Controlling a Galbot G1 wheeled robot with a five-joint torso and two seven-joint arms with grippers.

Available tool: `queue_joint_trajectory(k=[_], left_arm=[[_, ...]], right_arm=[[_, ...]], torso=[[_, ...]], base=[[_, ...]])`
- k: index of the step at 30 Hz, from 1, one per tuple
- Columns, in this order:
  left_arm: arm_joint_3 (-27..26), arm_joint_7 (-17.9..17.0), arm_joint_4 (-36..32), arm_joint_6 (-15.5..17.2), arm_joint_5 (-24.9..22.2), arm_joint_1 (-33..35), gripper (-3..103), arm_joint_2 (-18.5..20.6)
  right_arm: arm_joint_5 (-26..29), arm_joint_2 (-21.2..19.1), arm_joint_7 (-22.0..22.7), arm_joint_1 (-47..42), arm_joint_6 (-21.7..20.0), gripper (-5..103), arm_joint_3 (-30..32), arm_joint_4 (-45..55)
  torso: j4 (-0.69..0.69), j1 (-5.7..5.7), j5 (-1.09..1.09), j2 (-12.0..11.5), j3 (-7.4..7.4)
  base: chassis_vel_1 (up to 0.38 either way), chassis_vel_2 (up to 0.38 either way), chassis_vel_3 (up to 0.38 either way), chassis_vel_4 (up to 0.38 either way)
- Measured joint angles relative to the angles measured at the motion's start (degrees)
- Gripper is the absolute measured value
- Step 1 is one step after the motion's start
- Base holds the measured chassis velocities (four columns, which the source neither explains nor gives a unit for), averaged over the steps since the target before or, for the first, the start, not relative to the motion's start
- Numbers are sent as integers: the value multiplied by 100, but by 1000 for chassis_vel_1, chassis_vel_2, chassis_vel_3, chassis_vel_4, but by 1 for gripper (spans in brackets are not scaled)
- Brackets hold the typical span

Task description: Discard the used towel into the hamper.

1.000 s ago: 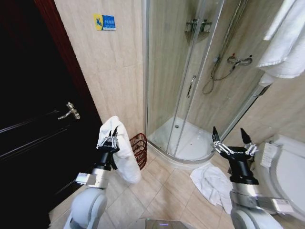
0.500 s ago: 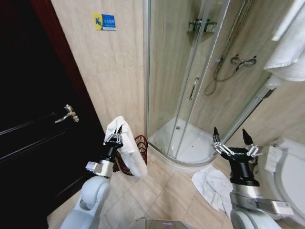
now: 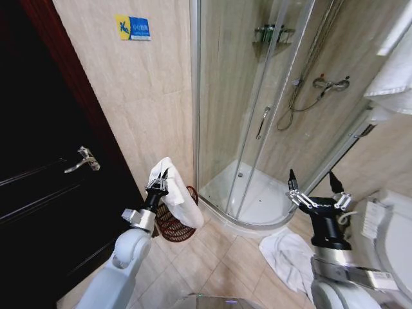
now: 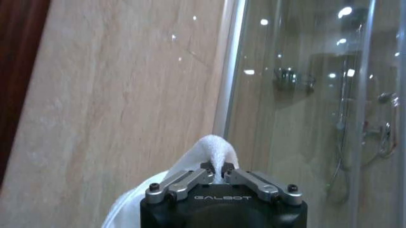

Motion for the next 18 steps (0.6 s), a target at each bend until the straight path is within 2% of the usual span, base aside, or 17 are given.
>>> queue_joint_trajectory(k=[5,13,18], left_arm=[[161,-72,323,0,-134,-415,3,198],[294,-176,893,-62,-217,-1067,3,307],[425,-292,1297,-68,-360,-1737,3,416]], right_arm=[[-14,-2,-8,-7,6,100,18,-1],[-17,-2,-134,-82,290,100,25,-3],[-31,12,-229,-98,361,100,13,-4]], torso=[[0,1,0,0,0],[0,2,0,0,1],[0,1,1,0,0]], base=[[-49,41,60,-74],[-43,28,42,-37],[0,0,0,0]])
